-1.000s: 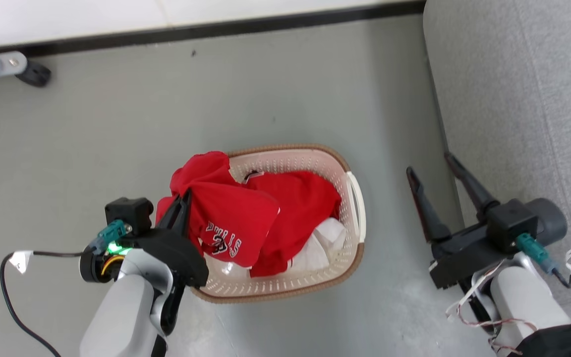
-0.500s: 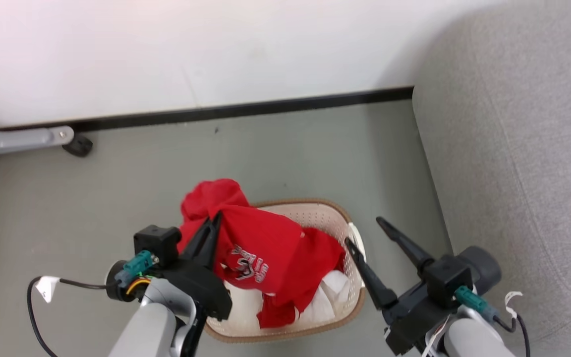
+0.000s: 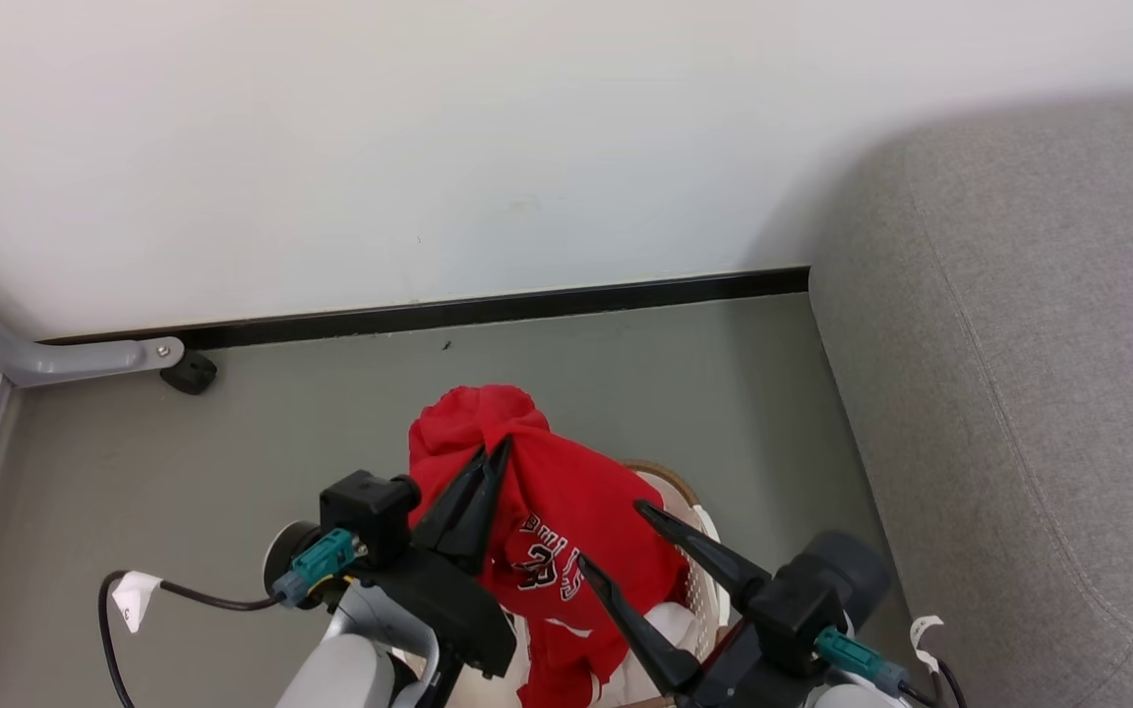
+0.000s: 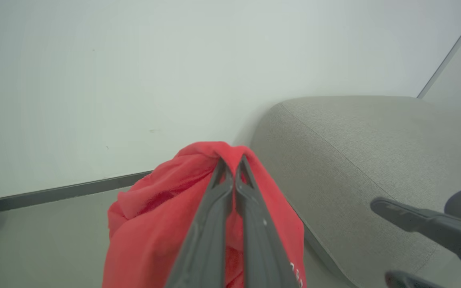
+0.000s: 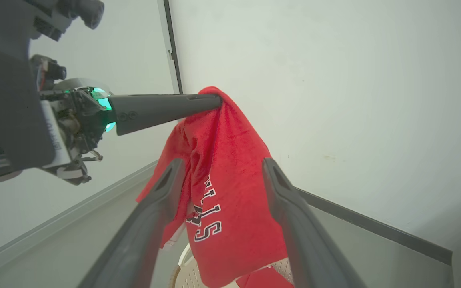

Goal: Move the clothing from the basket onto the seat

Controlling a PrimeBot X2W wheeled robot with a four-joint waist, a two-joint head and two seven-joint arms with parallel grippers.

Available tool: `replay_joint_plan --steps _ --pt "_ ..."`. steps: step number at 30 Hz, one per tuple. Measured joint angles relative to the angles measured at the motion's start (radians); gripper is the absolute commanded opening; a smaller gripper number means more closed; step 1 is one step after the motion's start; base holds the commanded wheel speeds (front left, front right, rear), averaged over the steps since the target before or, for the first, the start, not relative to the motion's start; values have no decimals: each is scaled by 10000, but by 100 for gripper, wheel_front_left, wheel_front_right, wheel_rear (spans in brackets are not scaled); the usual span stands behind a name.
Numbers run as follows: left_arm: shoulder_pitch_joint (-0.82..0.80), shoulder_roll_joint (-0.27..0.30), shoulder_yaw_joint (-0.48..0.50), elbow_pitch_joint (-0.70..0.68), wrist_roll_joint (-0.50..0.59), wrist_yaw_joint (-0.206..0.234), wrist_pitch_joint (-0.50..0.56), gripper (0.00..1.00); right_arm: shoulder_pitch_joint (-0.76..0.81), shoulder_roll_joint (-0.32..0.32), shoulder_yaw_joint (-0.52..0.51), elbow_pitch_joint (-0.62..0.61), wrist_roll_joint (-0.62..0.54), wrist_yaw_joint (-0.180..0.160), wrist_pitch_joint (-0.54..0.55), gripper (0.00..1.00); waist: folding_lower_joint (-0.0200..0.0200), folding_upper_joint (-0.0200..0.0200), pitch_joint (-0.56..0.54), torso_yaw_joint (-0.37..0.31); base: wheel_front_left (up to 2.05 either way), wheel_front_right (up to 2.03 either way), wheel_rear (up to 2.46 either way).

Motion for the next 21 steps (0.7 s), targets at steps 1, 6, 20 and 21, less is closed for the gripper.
replay_joint_plan --steps 1,6,20,21 --pt "74 -10 -56 -184 -2 0 10 0 -6 -2 23 2 84 0 0 100 0 0 -28 -1 0 0 0" --pt "277 -12 -270 -1026 0 0 182 0 -168 -15 40 0 261 0 0 100 0 0 -111 21 0 0 0" --pt "1130 330 -1143 -3705 -474 0 1081 0 -180 -407 -128 -2 518 0 0 100 1 1 -234 0 0 0 0" --pt "1165 339 -1296 -3887 -658 0 1200 0 -180 -422 -123 -2 529 0 0 100 0 1 -243 -9 0 0 0"
